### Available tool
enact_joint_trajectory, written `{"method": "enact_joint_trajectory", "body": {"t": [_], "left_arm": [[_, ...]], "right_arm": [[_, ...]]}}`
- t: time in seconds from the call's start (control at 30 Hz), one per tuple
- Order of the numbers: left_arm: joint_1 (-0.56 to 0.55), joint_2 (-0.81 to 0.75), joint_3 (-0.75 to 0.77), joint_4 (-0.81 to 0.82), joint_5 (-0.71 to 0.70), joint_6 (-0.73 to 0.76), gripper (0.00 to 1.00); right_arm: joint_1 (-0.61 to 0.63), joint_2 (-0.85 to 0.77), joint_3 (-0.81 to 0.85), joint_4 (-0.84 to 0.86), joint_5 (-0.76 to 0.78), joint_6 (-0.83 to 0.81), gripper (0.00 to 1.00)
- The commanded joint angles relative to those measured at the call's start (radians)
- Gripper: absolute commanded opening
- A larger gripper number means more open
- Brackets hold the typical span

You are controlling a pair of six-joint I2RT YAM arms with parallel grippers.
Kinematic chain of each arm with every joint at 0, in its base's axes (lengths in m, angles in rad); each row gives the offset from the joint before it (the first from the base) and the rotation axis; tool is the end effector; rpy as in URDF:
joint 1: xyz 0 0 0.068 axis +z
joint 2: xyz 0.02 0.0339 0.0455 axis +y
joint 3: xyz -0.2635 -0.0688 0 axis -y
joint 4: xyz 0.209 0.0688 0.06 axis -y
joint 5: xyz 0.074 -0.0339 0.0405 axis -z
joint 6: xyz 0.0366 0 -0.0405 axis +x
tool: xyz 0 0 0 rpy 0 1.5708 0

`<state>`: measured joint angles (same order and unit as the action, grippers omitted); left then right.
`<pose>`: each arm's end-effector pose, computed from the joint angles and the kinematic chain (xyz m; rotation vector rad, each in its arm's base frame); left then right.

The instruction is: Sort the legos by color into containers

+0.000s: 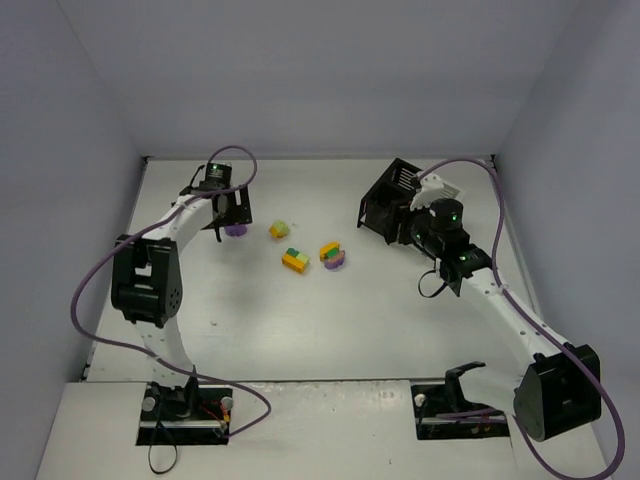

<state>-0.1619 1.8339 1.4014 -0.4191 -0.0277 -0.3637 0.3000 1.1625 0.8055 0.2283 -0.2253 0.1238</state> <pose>0.3715 -0.0597 0.2516 -0.2576 2.4188 -0.2050 0.2278 0.0790 0.3244 -0.3205 1.6921 0.5063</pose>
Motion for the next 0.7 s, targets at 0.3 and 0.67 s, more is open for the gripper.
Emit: {"method": "enact_joint_trajectory", "body": {"t": [0.3, 0.67], "left_arm": [[0.001, 0.226, 0.245, -0.067, -0.057, 0.069, 0.82], [0.002, 0.238, 0.196, -0.041, -0.048, 0.072, 0.72]], "right_arm": [[-0.002, -0.038, -0.005, 0.114, -0.037, 0.010, 0.54], [-0.004, -0.018, -0.002, 0.115, -0.048, 0.010, 0.54]]}}
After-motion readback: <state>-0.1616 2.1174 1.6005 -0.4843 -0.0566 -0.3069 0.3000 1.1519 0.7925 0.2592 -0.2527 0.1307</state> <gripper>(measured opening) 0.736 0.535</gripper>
